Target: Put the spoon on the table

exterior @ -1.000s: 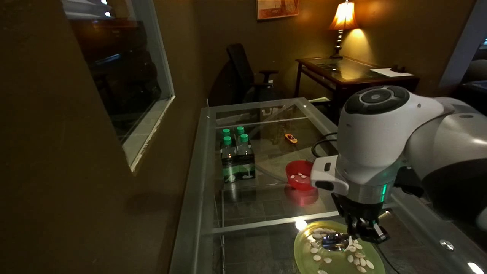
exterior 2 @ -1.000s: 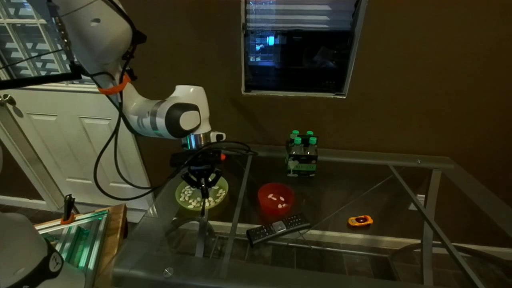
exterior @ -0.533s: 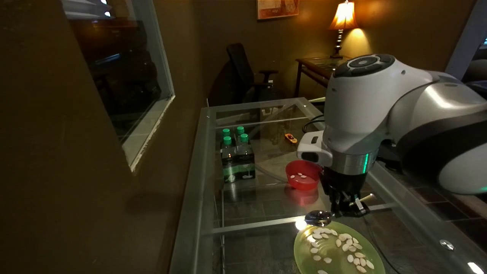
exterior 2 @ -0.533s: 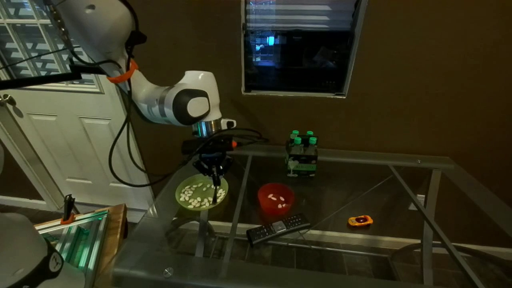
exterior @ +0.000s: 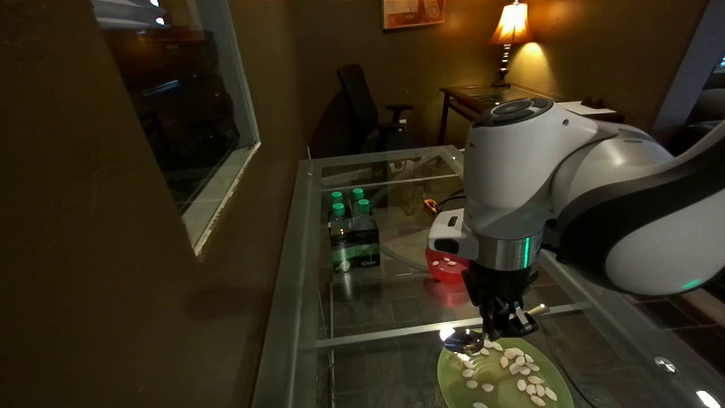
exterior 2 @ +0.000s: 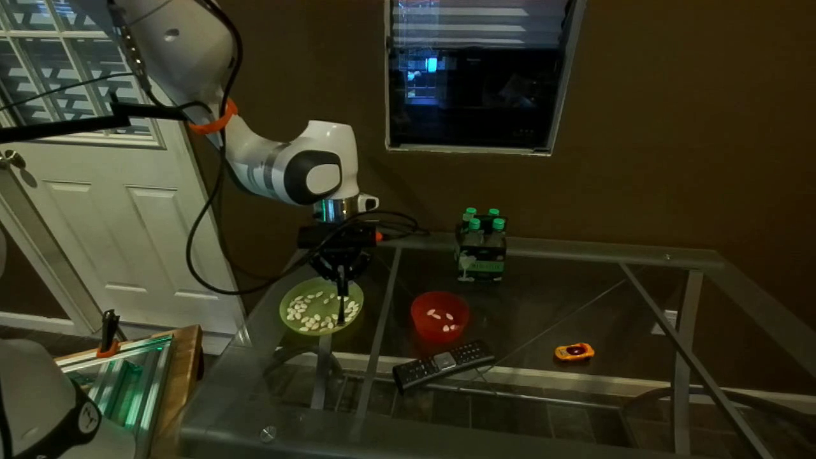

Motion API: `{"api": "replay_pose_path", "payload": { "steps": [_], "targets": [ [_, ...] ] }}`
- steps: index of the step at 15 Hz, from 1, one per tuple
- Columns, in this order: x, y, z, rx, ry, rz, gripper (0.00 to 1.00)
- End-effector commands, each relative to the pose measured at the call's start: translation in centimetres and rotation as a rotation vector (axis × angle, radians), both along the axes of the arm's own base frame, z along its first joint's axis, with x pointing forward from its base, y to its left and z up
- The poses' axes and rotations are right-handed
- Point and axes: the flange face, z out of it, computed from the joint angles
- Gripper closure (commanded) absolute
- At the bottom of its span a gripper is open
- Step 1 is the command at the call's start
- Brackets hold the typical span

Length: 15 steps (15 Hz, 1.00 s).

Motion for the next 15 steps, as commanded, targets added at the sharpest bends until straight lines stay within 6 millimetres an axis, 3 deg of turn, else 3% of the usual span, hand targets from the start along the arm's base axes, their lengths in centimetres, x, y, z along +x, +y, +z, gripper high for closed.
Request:
{"api": "replay_pose_path", "payload": {
  "steps": [1,11,15],
  "targets": [
    [0.6,1.0,-1.1,0.035,0.016,0.03,0.97],
    [-0.1,2.0,-5.5,0.055,0.065,0.061,0.97],
    [-0.5,2.3,-5.6,0.05,0.071,0.069,0.97]
  ]
}}
